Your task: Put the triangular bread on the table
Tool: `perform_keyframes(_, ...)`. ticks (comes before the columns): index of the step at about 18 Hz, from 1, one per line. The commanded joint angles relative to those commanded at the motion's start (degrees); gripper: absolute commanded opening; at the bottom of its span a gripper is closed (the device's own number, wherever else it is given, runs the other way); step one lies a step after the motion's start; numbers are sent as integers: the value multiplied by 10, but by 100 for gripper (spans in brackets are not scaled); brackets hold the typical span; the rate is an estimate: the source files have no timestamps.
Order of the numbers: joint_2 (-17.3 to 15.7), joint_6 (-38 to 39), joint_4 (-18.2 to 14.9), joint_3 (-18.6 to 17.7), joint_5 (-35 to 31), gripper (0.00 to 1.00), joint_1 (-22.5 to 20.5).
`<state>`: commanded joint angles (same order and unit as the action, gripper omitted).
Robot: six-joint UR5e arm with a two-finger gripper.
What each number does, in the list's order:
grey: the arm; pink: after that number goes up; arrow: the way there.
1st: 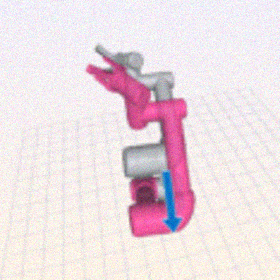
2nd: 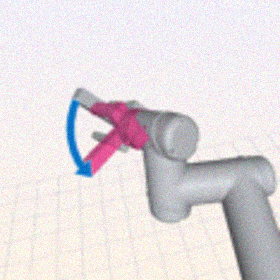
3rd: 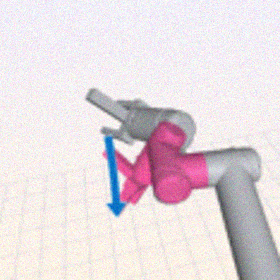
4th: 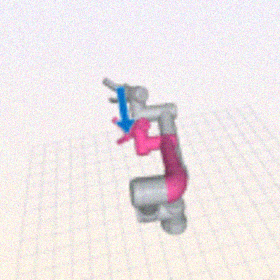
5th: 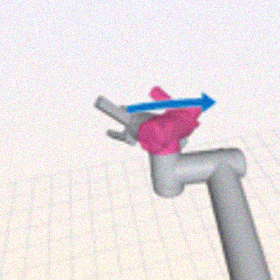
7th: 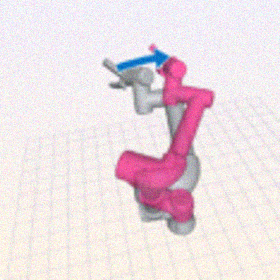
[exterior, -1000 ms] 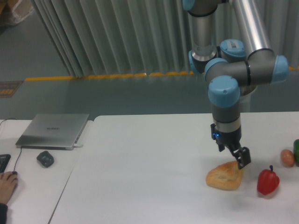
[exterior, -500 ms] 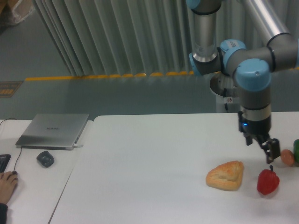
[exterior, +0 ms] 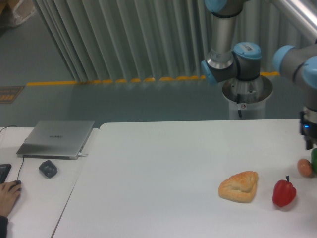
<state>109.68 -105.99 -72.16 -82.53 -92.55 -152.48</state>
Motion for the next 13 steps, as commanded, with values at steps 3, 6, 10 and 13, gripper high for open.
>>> perform_keyframes(3,6,-35,0,9,18,100,-27)
perform_keyframes(6,21,-90,0,22,23,100,-49)
perform_keyframes(10,33,-127,1,36,38,100,-76)
perform_keyframes(13,40,-127,47,35,47,100,-99)
